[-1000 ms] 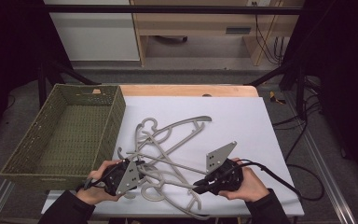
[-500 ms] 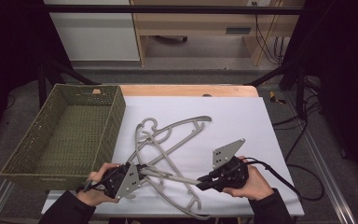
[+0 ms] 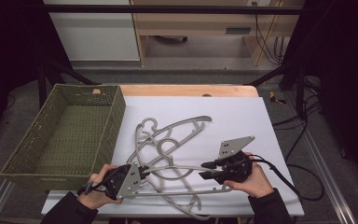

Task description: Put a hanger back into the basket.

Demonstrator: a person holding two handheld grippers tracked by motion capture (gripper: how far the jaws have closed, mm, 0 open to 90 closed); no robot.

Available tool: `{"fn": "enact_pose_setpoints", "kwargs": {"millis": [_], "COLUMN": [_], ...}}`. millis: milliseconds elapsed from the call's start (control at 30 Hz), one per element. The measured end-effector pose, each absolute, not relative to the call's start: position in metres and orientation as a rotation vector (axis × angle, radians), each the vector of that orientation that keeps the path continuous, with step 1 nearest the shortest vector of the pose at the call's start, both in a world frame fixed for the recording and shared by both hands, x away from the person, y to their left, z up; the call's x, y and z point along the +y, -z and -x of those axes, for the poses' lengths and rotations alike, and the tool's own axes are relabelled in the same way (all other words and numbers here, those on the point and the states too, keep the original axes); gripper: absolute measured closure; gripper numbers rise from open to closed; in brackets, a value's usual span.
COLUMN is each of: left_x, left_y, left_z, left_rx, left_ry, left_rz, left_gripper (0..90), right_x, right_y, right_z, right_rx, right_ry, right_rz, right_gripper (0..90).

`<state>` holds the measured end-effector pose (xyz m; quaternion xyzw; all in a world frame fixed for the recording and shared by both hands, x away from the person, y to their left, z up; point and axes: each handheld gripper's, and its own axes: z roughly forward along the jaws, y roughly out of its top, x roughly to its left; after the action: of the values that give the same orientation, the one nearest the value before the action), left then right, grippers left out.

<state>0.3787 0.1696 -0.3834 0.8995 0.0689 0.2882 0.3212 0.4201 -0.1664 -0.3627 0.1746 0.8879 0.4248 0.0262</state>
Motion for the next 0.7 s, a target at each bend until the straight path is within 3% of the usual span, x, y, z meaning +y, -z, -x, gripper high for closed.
{"fn": "enact_pose_setpoints", "kwargs": {"millis": [67,700], "left_x": [0.169,0.188], "left_y": [0.382,0.368], "left_z": [-0.379,-0.391], "left_rx": [0.208,0.547], "left_ry": [-0.750,-0.777], "left_rz": [-2.355,-2.204], "left_gripper": [82.0,82.1], "right_x": [-0.169,-0.225], "right_y": [0.362,0.364], "right_z": [-0.421,-0.426], "right_rx": [2.662,2.247], "right_ry": [-1.341,-1.535], "right_rz": [-0.589,-0.896], "right_gripper": [55.7,24.6]}}
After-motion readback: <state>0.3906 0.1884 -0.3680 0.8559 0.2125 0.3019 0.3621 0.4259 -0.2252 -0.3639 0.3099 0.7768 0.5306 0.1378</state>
